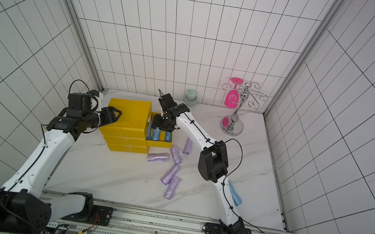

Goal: Sort the rolls of trash bags by color and place them into the drawer
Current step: Place the roll of trash bags in the drawer, then pick up the roll of trash bags from the center of the board.

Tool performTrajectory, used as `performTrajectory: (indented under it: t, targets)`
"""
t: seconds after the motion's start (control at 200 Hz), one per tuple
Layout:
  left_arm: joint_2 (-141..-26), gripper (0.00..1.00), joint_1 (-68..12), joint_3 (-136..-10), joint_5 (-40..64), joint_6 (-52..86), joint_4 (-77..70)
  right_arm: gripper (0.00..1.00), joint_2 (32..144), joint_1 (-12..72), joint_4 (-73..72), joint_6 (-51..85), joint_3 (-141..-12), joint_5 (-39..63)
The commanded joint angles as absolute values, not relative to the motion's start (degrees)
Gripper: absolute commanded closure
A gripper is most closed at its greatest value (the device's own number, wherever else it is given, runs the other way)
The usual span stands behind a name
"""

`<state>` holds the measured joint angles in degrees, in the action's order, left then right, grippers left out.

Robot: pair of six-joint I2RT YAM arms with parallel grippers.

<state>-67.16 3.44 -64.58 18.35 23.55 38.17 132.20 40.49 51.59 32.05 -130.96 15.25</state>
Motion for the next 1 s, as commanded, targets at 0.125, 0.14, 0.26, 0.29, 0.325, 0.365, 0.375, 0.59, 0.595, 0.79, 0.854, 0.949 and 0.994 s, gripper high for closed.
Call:
performTrajectory:
  t: [0.125, 0.14, 0.26, 0.29, 0.325, 0.365, 0.375, 0.59, 0.595, 0.79, 0.854, 0.949, 0.994]
  targets:
    - [-64.83, 0.35, 3.63, -66.40, 19.77, 23.74, 39.65, 0.38, 124.44, 40.21, 52.67, 28.30, -128.65, 11.81]
    - [-64.64, 0.35, 3.65, -66.58, 19.77, 23.73, 39.88, 0.38, 123.85, 40.17, 52.71, 28.08, -128.28, 11.56]
    - [-62.68, 0.34, 3.56, -67.82, 20.79, 23.56, 41.59, 0.40, 116.96, 39.92, 52.72, 25.41, -121.50, 7.87]
    - [-62.01, 0.34, 3.52, -67.83, 21.48, 23.74, 41.85, 0.39, 114.57, 39.82, 52.61, 24.72, -118.88, 6.52]
    - [-61.27, 0.34, 3.39, -67.70, 22.54, 24.02, 42.20, 0.38, 111.81, 39.39, 52.37, 24.16, -115.21, 4.89]
    - [-60.26, 0.34, 3.05, -67.21, 23.49, 24.61, 42.34, 0.37, 108.25, 38.92, 51.88, 23.70, -110.65, 3.49]
    - [-59.91, 0.34, 2.87, -67.10, 23.67, 24.79, 42.36, 0.37, 107.26, 38.71, 51.69, 23.66, -109.49, 3.27]
    - [-54.77, 0.34, -7.54, -61.97, 21.29, 29.33, 40.93, 0.35, 89.07, 31.64, 49.55, 27.52, -84.06, 2.67]
    - [-54.63, 0.34, -7.86, -61.83, 21.15, 29.43, 40.86, 0.35, 88.70, 31.22, 49.55, 27.65, -83.43, 2.70]
    - [-52.24, 0.34, -17.58, -56.51, 18.75, 34.53, 35.86, 0.32, 77.53, 21.22, 51.15, 34.86, -67.69, 4.03]
    - [-52.12, 0.34, -19.40, -55.57, 18.71, 35.37, 34.58, 0.32, 74.42, 16.94, 51.03, 35.51, -63.61, 5.36]
    - [-52.07, 0.34, -20.58, -54.57, 19.32, 36.09, 32.72, 0.30, 73.05, 10.46, 52.58, 34.02, -59.43, 6.82]
    - [-52.11, 0.34, -20.65, -54.25, 19.84, 36.13, 32.21, 0.29, 73.04, 7.32, 53.17, 34.03, -57.41, 7.94]
